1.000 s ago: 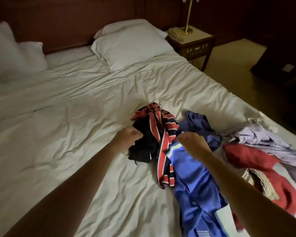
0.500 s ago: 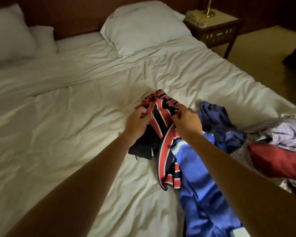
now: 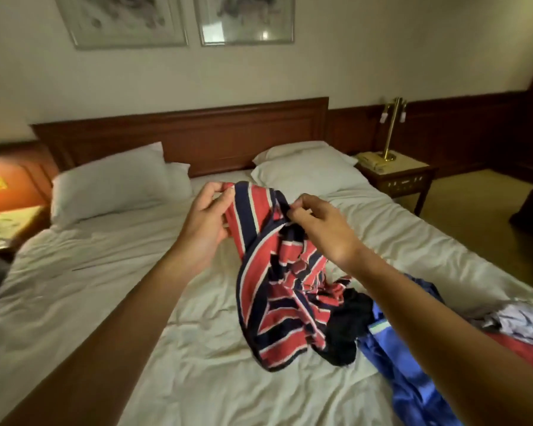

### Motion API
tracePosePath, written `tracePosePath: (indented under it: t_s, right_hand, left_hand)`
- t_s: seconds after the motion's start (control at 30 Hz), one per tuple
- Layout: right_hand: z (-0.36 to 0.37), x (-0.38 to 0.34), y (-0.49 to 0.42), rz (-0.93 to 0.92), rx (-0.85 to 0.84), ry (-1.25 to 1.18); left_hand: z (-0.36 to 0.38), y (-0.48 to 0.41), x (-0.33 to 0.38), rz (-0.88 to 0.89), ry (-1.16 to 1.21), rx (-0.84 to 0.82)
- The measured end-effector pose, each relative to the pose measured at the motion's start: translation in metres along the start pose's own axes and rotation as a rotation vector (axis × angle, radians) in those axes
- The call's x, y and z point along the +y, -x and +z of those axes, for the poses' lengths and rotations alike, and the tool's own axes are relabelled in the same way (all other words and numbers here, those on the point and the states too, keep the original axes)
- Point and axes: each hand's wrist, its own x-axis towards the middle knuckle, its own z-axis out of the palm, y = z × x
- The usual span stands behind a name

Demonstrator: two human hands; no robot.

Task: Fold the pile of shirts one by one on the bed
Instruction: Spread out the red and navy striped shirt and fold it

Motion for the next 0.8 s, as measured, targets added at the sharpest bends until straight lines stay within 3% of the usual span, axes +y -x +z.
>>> tracePosePath:
  t_s: [0.2,0.37,0.5,0.57,0.67,0.73,0.8]
  right_hand:
    - [0.117,-0.147,0.014,-0.138,-0.031,0.001]
    - [0.19,-0.149,0.036,-0.056,-0.171,-0.093]
    - [0.228,-0.048,0.084,0.123,-0.306,-0.08]
    - [0.24,0.025,0.115,0.28,-0.473,-0.026]
    - [0.263,0.143,0.167,0.555,-0.689,0.248]
    - [0.281,0.208,0.198,0.59,-0.721,0.519]
    - [0.301,0.251,0.221,0.507,-0.577,0.534]
  left_hand:
    - [-0.141,0.063,0.141,0.198,-0.247,0.086]
    - [-0.226,0.108,0.152,0.197,-0.347,0.147]
    - [-0.266,0.148,0.061,-0.047,-0.359,0.189]
    - [-0.28,0.174,-0.014,-0.246,-0.278,0.188]
    - [-0.301,0.225,-0.145,-0.522,-0.277,0.227]
    - [-0.321,0.269,-0.228,-0.617,-0.44,0.206]
    - [-0.349,0.309,-0.293,-0.592,-0.76,0.15]
